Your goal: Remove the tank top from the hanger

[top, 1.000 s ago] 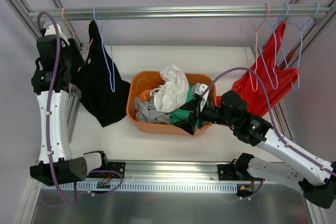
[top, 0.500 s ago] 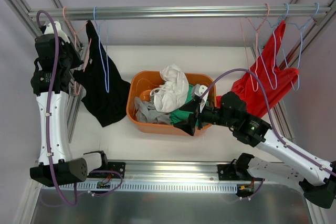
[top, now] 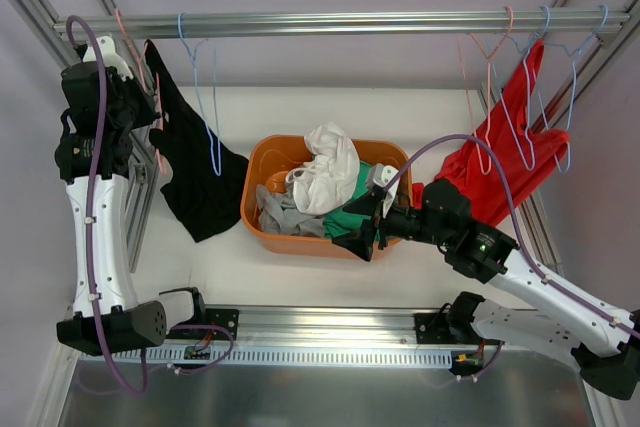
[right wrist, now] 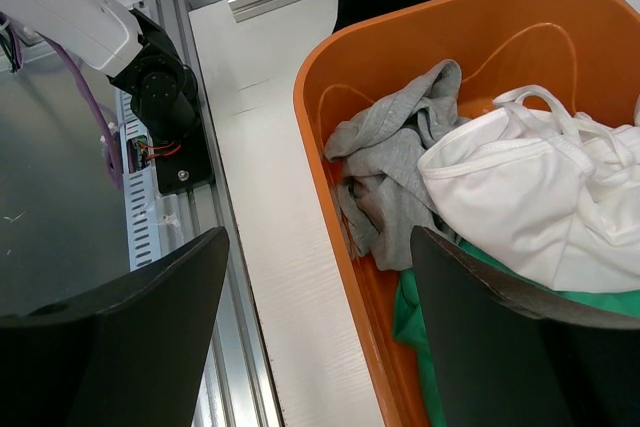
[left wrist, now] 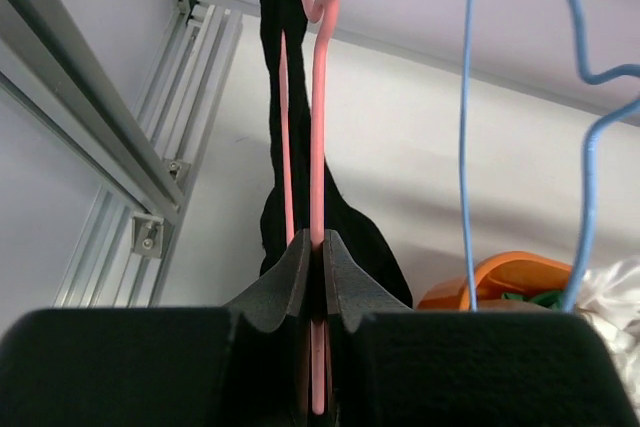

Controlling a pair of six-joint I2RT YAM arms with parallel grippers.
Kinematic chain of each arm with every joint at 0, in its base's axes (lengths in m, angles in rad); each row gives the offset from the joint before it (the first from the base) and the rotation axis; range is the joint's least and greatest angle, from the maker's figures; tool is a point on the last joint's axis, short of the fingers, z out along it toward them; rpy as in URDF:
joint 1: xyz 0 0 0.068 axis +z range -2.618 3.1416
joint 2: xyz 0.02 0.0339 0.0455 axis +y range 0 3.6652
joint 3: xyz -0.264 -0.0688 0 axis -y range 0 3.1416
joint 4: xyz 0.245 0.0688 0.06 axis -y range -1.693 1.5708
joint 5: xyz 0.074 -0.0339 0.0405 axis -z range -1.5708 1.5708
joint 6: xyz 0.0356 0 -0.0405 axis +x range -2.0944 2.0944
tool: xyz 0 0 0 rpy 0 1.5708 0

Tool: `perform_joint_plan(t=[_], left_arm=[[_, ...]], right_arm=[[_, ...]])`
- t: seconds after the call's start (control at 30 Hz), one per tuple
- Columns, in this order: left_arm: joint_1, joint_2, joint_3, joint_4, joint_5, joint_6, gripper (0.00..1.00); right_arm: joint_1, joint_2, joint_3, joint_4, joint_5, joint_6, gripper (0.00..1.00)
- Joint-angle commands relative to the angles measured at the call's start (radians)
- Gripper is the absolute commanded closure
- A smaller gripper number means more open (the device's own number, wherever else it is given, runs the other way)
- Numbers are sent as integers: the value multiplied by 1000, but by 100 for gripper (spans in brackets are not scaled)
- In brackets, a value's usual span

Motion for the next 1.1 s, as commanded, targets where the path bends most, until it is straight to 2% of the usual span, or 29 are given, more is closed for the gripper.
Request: perform_joint_plan(t=[0.0,0.23,0.4,0.77,0.93,1.07], left_arm=[[6,-33,80,45,53,-1,100],[6,-43,135,45,94,4,100],[8,-88,92,43,111,-10,100],[6,-429,-124,-23,51,-102,100],[8,-616,-218,-146,114,-148,100],[6,-763,-284,-282,119,-172,100]], right_arm=[[5,-20,2,67,-17,0,22],[5,-17,0,79,-26,14,21],[5,-34,-3,79,-23,12,15],[5,-10,19,123,-69,37,14],[12,52,51,191,-121,74,15],[61,191,127,229,-132,78,15]])
